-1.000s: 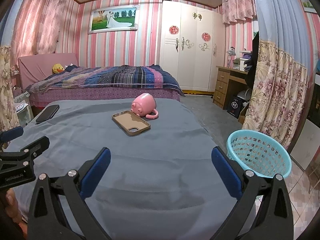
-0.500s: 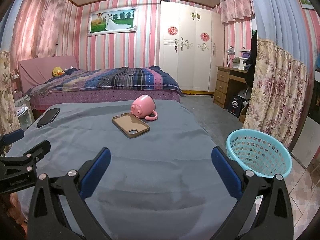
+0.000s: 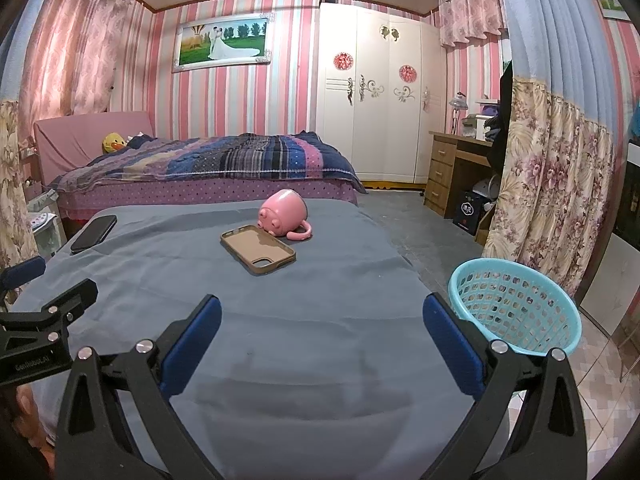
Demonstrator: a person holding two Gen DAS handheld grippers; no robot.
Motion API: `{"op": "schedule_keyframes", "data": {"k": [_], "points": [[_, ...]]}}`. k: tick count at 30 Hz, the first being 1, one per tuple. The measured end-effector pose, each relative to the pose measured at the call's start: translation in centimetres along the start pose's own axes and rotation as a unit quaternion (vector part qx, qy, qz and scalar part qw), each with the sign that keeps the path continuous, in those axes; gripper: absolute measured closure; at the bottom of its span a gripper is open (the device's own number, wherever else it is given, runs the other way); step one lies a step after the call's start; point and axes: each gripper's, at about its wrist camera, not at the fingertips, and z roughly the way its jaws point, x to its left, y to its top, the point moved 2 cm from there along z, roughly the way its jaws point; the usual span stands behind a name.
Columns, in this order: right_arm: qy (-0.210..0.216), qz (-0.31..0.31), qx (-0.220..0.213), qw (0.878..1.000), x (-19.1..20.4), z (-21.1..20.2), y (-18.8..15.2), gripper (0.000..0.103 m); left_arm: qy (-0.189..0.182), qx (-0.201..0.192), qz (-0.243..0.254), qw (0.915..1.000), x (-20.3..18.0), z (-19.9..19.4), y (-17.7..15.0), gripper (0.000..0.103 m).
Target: Collect trash
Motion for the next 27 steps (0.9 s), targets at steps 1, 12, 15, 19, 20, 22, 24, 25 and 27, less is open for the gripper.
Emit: {"op": "schedule_keyframes", "data": {"k": [1, 12, 15, 19, 20, 22, 24, 25, 27], "points": [[0.000, 0.000, 0.000, 1.000, 0.03, -0.01, -0.01, 0.005, 0.000, 0.000, 0.000, 1.0000, 0.01, 0.00, -0.01, 0.005], [-0.005, 0.000, 0.001, 1.000, -0.08, 0.06, -0.04, 0.005, -0.001, 0.001, 0.005, 1.0000, -0.13, 0.04, -0.09, 0.005], [-0.007, 0.000, 0.001, 1.000, -0.12, 0.04, -0.01, 0.005, -0.001, 0.002, 0.005, 1.0000, -0.25, 0.07, -0.10, 0.005], [-0.011, 0.001, 0.000, 1.000, -0.35, 0.14, 0.00, 0.005, -0.001, 0.000, 0.007, 1.0000, -0.40, -0.01, -0.14, 0.005], [-0.011, 0.001, 0.001, 1.000, -0.39, 0.16, 0.01, 0.005, -0.001, 0.000, 0.009, 1.0000, -0.51, 0.03, -0.10, 0.005], [-0.010, 0.003, 0.000, 1.000, -0.45, 0.10, 0.02, 0.005, -0.001, -0.001, 0.012, 0.9999, -0.69, -0.01, -0.12, 0.005], [-0.012, 0.001, 0.000, 1.000, -0.41, 0.11, 0.02, 0.005, -0.002, -0.002, 0.014, 0.9999, -0.78, -0.07, -0.12, 0.005], [-0.012, 0.001, 0.000, 1.000, -0.44, 0.13, 0.01, 0.005, -0.002, -0.002, 0.015, 0.9999, -0.78, -0.09, -0.11, 0.005], [-0.011, 0.002, 0.001, 1.000, -0.42, 0.11, 0.01, 0.005, -0.003, -0.002, 0.015, 0.9999, -0.79, -0.04, -0.01, 0.005]]}}
